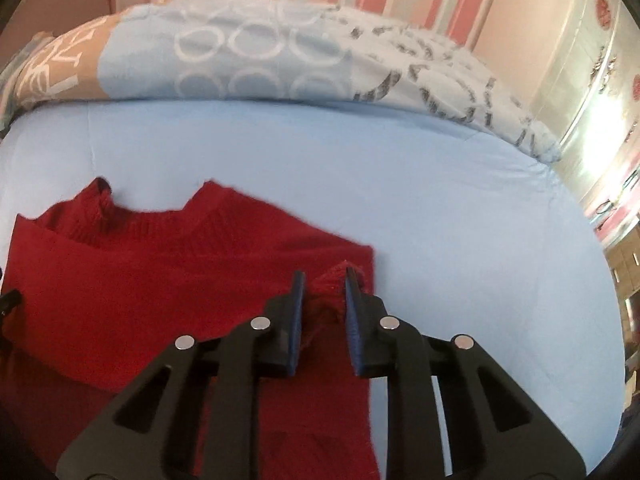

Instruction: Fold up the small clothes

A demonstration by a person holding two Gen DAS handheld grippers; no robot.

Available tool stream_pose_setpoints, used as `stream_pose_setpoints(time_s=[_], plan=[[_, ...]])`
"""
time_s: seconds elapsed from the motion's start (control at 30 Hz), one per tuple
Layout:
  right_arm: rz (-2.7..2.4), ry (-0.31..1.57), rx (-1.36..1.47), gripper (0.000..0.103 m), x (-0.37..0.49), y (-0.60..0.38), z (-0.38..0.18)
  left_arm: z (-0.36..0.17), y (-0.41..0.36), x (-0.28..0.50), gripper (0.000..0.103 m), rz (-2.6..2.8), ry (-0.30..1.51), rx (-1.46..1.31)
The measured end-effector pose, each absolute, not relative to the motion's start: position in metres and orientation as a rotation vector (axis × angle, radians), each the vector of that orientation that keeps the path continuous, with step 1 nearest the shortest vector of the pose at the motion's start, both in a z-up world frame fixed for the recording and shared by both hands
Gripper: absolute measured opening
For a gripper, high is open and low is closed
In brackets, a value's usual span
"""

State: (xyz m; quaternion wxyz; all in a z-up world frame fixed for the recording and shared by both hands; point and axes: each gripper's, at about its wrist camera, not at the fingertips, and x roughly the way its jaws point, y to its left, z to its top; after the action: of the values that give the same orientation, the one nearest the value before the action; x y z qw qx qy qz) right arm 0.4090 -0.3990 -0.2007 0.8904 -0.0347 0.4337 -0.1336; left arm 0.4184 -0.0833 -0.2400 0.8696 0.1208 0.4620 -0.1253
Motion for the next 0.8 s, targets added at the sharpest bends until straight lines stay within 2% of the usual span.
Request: stream_pose_setpoints(time_s=[0.17, 0.33, 0.4, 0.43, 0.5, 0.53, 0.57, 0.8], plan=[[-0.324, 1.047, 0.062, 0.019, 0.41, -0.43, -0.248, -0.242, -0.081, 0.42, 0.059, -0.265, 0.975, 0.232], [-0.312, 1.039, 0.106, 0.025, 0.396, -0.432, -0.242, -0.241, -0.081, 0.419, 0.059, -0.263, 0.972, 0.251], [-0.276, 1.025, 0.164, 0.039, 0.388, -0.435, -0.234, -0.239, -0.081, 0.419, 0.059, -0.26, 0.977, 0.25], [-0.263, 1.009, 0.18, 0.04, 0.381, -0.435, -0.228, -0.237, -0.081, 0.418, 0.061, -0.255, 0.979, 0.249], [-0.214, 0.962, 0.187, 0.048, 0.369, -0.425, -0.212, -0.232, -0.08, 0.415, 0.074, -0.245, 0.976, 0.24], [-0.185, 0.937, 0.181, 0.058, 0.363, -0.417, -0.206, -0.229, -0.08, 0.413, 0.076, -0.246, 0.971, 0.229], [-0.163, 0.92, 0.165, 0.063, 0.36, -0.409, -0.201, -0.226, -0.08, 0.411, 0.078, -0.254, 0.97, 0.215], [-0.088, 1.004, 0.039, 0.063, 0.36, -0.379, -0.23, -0.221, -0.082, 0.394, 0.085, -0.25, 0.982, 0.205]])
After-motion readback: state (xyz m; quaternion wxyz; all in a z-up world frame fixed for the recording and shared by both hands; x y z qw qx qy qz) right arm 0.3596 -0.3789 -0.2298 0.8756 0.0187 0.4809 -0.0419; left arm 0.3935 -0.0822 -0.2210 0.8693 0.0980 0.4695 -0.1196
